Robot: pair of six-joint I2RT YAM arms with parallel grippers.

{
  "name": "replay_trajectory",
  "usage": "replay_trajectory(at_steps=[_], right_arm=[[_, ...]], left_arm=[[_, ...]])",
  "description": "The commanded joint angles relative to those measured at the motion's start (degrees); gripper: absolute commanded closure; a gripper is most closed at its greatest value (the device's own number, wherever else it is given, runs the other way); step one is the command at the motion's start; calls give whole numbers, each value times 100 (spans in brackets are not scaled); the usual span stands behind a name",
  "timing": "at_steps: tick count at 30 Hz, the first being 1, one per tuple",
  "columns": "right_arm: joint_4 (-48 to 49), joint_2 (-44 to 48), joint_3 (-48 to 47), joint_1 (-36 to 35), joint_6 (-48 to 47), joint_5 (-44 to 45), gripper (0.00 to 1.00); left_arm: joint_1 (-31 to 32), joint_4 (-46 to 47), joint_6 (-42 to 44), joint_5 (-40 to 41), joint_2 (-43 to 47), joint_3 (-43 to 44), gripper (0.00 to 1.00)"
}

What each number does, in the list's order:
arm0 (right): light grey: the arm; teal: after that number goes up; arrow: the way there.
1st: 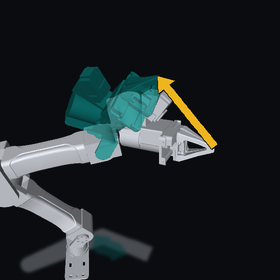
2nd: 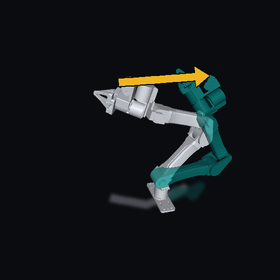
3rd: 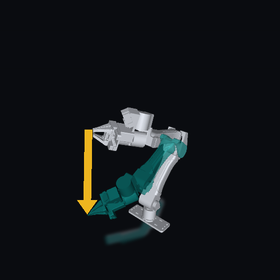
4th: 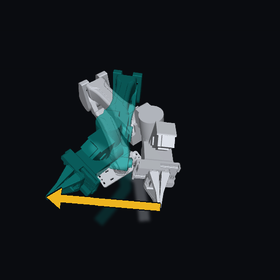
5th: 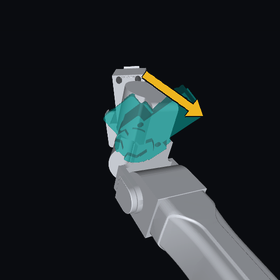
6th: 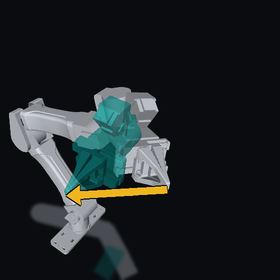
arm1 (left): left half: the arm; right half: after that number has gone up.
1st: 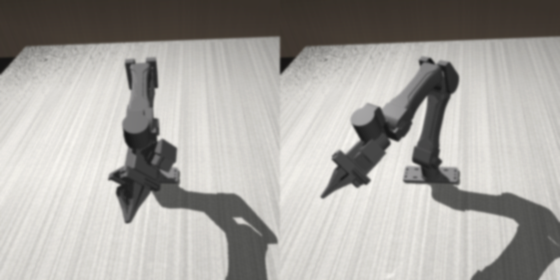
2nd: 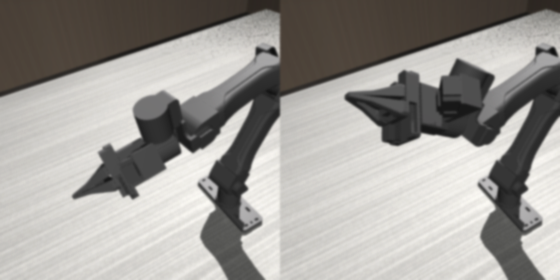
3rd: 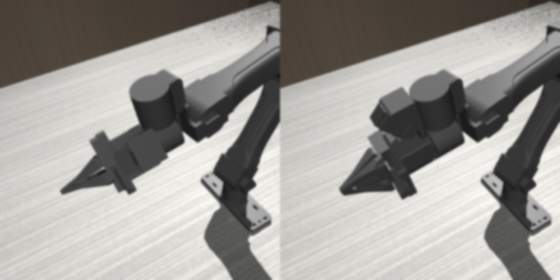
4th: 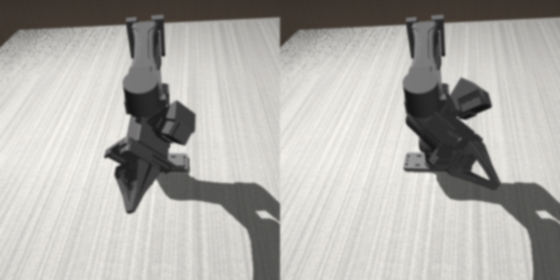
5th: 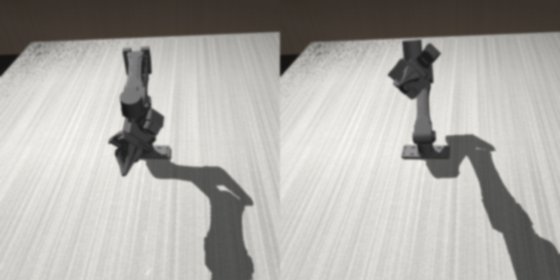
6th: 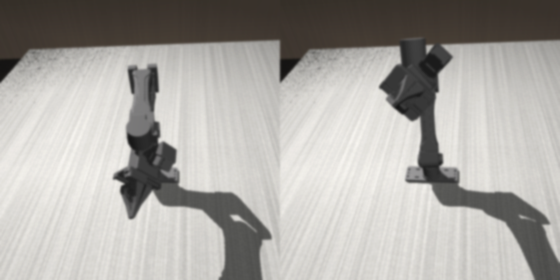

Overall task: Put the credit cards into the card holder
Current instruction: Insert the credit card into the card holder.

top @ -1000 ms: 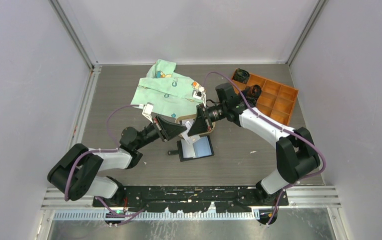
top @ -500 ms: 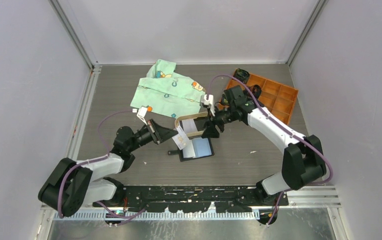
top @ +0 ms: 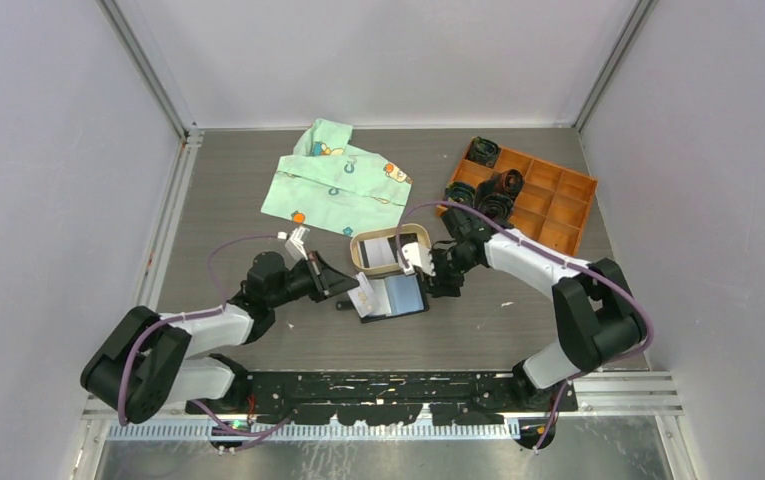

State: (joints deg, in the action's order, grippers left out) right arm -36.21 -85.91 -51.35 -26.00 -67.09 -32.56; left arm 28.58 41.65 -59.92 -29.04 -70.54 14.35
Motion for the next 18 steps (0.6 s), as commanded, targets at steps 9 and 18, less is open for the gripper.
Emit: replay_trajectory(at_steps=[9, 18], right_arm=[[477, -682, -50, -686, -474, 1050, 42], [384, -904, -95, -1194, -582, 998, 43]], left_arm=[[434, 488, -109, 953, -607, 182, 100], [434, 974, -196, 906, -1327, 214, 100]])
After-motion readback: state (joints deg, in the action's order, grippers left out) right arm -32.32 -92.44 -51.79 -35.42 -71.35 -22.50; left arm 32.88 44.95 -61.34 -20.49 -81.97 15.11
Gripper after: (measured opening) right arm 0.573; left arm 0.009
